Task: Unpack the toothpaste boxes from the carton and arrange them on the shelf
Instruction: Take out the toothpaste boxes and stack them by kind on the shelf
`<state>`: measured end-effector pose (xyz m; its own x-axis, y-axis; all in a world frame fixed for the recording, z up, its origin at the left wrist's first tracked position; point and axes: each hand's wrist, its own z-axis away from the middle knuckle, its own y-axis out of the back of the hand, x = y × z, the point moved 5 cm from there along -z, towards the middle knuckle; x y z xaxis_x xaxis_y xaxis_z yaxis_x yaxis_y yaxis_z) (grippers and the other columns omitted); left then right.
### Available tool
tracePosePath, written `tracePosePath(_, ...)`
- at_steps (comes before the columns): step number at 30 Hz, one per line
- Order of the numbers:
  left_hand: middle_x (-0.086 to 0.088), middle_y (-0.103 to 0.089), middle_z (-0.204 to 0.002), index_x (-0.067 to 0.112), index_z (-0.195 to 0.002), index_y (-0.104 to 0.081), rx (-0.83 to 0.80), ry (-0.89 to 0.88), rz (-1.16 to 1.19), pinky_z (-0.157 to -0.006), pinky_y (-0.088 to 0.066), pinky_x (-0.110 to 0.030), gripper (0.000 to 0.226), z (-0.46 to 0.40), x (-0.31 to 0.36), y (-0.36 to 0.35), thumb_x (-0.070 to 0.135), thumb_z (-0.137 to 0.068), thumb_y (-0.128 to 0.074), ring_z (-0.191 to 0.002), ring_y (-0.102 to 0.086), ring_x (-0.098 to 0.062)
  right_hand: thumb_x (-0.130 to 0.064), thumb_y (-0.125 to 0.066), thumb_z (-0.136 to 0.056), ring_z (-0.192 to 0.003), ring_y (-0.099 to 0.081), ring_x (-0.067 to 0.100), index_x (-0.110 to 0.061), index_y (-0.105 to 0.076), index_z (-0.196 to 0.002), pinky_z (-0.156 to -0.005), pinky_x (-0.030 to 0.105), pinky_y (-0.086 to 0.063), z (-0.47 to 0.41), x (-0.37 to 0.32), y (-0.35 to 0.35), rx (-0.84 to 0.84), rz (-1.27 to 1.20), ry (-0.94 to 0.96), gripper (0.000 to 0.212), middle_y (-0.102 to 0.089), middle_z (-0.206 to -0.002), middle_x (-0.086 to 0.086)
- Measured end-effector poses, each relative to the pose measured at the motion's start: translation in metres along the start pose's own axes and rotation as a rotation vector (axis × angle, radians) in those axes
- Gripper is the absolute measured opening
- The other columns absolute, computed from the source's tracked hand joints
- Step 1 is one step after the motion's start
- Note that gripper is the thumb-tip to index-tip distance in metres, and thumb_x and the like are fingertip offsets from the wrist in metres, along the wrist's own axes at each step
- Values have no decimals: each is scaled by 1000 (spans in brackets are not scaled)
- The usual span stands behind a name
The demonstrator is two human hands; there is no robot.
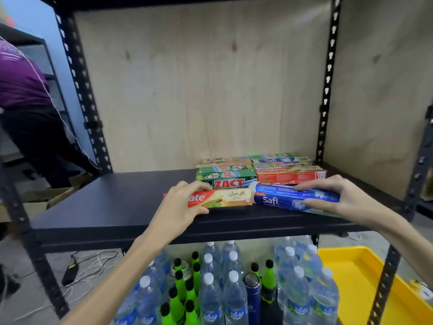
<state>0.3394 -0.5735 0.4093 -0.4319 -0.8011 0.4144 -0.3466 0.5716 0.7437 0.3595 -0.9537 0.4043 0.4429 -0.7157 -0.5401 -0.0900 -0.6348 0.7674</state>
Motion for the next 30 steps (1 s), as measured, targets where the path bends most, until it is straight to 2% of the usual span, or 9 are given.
tracePosePath(3,16,-54,-105,49,-112,-61,-2,20,0,-89,-48,-28,48,-16,-7,-10,30,-76,-87,-102,-54,-6,-70,-61,-80,-130,-33,19,-71,-50,-124,-115,52,-31,-18,26,1,-42,61,-72,45,-49,-136,-11)
tracePosePath(5,17,-52,-103,48,-111,-62,-1,18,-12,-90,-47,-30,46,-23,-8,-16,33,-75,-87,-101,-53,-6,-69,-57,-82,-133,-28,15,-75,-48,-122,-115,46,-21,-28,31,3,-35,116,-40,41,-49,-139,-20)
tracePosePath(8,22,-56,-104,46,-108,-68,6,-2,34,-91,-46,-27,38,-30,-6,-22,35,-76,-86,-104,-54,-4,-64,-52,-85,-127,-24,7,-76,-50,-118,-101,37,-15,-41,35,5,9,186,22,35,-43,-135,-41)
tracePosePath(12,18,-70,-104,42,-90,-75,71,-55,145,-92,-48,-19,19,-36,0,-27,35,-76,-84,-106,-60,5,-60,-49,-88,-119,-28,7,-75,-53,-115,-94,35,-16,-53,50,5,101,234,43,31,-44,-126,-33)
tracePosePath(14,17,-67,-102,40,-94,-77,71,-52,145,-86,-43,-9,21,-42,0,-29,36,-75,-84,-102,-60,6,-57,-50,-90,-117,-30,8,-73,-56,-114,-91,34,-17,-59,54,4,148,256,57,30,-48,-122,-28)
tracePosePath(17,16,-65,-100,39,-97,-77,47,-56,97,-81,-39,-5,24,-56,1,-34,35,-75,-85,-99,-59,6,-49,-57,-92,-118,-32,11,-68,-59,-115,-90,34,-18,-69,60,6,197,296,36,29,-52,-124,-18)
tracePosePath(20,22,-66,-101,38,-98,-77,31,-73,71,-85,-40,-10,25,-72,0,-41,34,-75,-85,-104,-56,6,-52,-59,-89,-121,-32,14,-66,-59,-115,-92,35,-19,-72,66,8,205,273,8,29,-52,-127,-14)
tracePosePath(25,22,-70,-110,46,-100,-75,35,-40,106,-98,-47,-34,27,-82,-16,-46,45,-74,-84,-115,-56,-1,-51,-65,-89,-123,-32,14,-67,-61,-111,-95,39,-22,-73,69,8,212,216,13,28,-52,-129,-14)
tracePosePath(30,31,-69,-112,47,-117,-67,83,-1,48,-95,-44,-30,47,-81,-16,-45,55,-73,-82,-115,-57,5,-76,-58,-70,-128,-29,16,-64,-60,-117,-101,43,-24,-76,67,4,180,220,-44,48,-52,-134,-9)
